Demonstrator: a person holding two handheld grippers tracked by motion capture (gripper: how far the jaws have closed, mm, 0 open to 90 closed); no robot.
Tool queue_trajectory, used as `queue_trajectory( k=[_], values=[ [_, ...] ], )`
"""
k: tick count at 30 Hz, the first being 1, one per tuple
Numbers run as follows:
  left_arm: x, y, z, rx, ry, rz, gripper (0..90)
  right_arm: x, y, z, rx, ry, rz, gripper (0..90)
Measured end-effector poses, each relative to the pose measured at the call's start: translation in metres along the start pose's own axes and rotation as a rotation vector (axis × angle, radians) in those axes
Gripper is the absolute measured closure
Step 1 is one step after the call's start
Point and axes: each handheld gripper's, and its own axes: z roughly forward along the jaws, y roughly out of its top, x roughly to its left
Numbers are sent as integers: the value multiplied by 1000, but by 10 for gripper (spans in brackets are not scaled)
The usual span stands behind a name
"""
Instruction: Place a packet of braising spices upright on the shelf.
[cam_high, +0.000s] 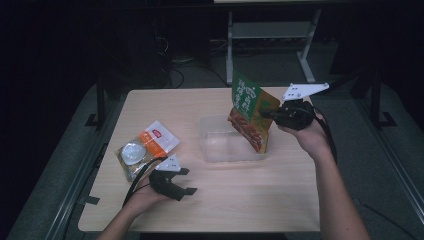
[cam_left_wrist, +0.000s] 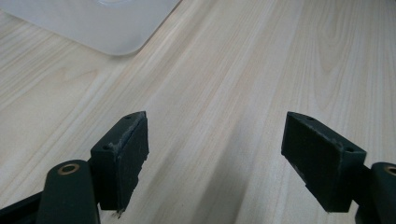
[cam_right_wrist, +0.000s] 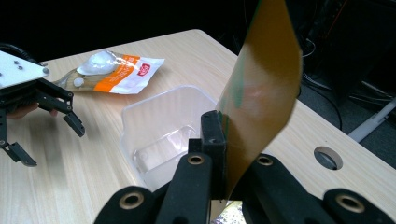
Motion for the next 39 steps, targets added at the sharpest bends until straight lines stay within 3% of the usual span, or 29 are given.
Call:
queue_trajectory(
  k=[21,39],
  values=[
    [-1,0,1,7,-2,4,220,0,-4,18,24,5,8,900],
    [0,-1,1,23,-6,12,219,-5,-27,34,28,14,58,900]
  ],
)
